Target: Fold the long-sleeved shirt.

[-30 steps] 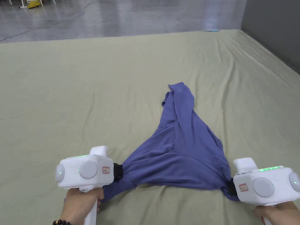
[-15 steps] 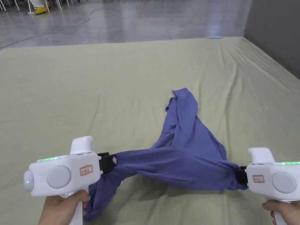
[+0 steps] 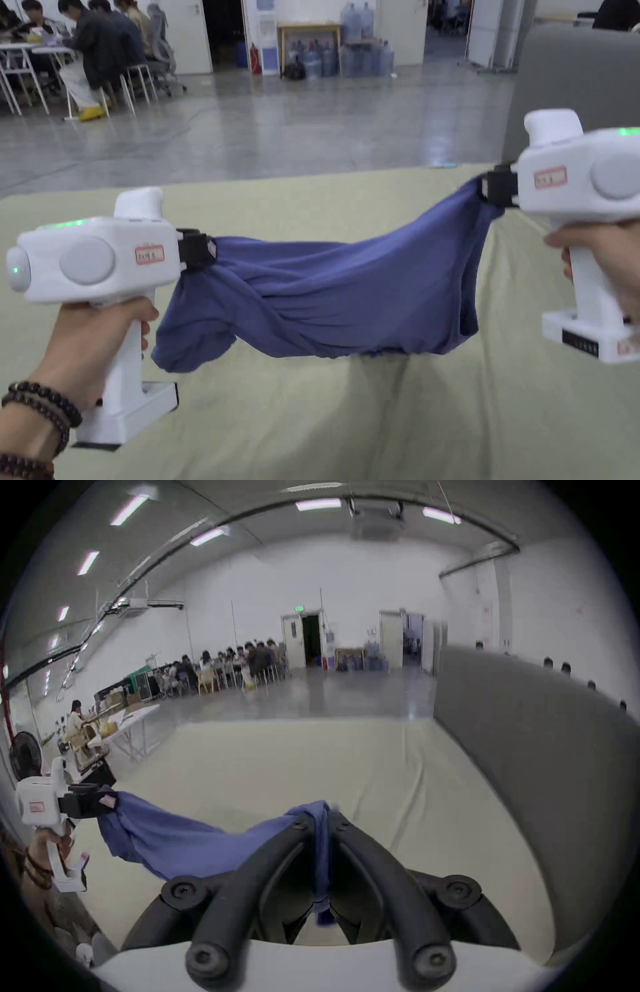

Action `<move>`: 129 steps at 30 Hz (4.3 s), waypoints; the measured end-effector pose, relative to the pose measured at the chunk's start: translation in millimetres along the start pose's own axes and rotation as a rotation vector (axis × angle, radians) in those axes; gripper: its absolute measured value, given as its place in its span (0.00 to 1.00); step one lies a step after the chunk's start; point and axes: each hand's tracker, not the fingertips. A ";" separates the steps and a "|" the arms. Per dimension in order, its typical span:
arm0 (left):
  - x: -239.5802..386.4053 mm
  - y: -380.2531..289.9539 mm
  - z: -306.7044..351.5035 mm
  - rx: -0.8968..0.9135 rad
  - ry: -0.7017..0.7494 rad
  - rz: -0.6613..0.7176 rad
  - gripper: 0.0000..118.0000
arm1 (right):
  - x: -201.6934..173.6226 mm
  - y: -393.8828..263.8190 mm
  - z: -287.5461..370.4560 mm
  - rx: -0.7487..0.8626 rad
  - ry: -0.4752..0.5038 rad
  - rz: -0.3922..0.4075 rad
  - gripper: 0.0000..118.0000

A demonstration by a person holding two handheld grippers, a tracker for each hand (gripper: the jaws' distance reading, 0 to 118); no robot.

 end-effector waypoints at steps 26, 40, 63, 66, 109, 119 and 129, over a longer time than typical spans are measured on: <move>-19.0 248.3 -149.7 0.201 0.208 -0.172 0.10 | 21.0 214.0 -128.2 0.193 -0.070 -0.075 0.07; -73.9 -33.4 -183.9 -0.019 0.152 -0.120 0.10 | 33.5 -57.2 -158.8 -0.083 0.072 -0.139 0.07; -12.6 -337.8 55.2 -0.268 0.124 -0.071 1.00 | 0.4 -359.2 85.8 -0.611 0.018 -0.150 1.00; -18.9 -317.6 81.1 -0.155 0.140 -0.008 1.00 | 3.6 -337.6 109.7 -0.484 0.003 -0.130 0.98; -39.7 -230.3 -120.4 -0.609 0.245 0.088 0.02 | -21.8 -361.1 71.7 -0.619 0.002 -0.151 0.02; -29.1 -206.4 -65.7 -0.503 0.225 0.104 0.02 | -21.4 -364.3 69.1 -0.631 -0.030 -0.123 0.91; -32.1 -188.1 -39.6 -0.433 0.214 0.129 0.02 | -41.2 -393.6 32.8 -0.708 -0.067 0.040 0.08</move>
